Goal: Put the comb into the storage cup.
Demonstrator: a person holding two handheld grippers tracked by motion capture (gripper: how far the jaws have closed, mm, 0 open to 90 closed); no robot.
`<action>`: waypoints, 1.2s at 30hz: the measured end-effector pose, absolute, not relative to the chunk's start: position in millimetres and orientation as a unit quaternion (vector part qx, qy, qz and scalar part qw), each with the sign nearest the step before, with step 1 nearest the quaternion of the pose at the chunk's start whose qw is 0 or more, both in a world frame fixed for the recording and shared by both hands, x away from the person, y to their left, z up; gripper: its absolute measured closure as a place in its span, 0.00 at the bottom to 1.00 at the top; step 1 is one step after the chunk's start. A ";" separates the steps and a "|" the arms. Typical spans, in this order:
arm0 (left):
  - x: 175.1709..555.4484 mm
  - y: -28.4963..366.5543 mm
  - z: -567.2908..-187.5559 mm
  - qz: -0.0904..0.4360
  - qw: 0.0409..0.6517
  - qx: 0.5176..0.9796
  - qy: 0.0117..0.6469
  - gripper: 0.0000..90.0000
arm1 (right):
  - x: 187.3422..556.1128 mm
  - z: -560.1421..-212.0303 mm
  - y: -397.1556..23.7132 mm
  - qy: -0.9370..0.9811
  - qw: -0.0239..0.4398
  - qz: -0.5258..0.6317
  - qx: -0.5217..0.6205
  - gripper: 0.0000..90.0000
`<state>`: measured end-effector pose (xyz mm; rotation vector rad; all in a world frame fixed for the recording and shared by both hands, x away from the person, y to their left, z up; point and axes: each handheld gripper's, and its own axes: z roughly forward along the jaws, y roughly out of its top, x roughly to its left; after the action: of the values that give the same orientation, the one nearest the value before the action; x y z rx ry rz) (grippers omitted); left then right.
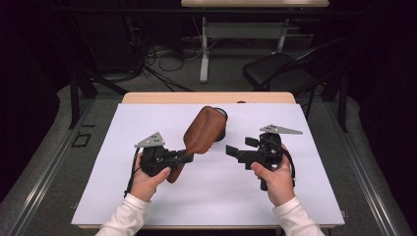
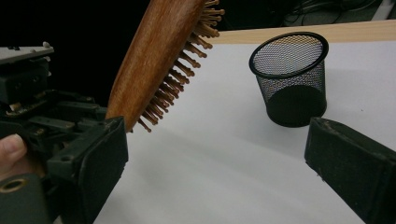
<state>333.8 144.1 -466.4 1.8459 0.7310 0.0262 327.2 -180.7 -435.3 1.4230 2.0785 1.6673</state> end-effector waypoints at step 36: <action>320.1 107.0 -478.9 -0.020 0.542 0.798 0.261 0.82 | 340.4 -445.8 -184.1 0.632 -0.025 0.600 0.489 0.15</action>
<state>320.1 107.0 -478.9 1.8964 0.6204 -0.0477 340.4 -184.1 -445.8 1.5618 2.0187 1.9162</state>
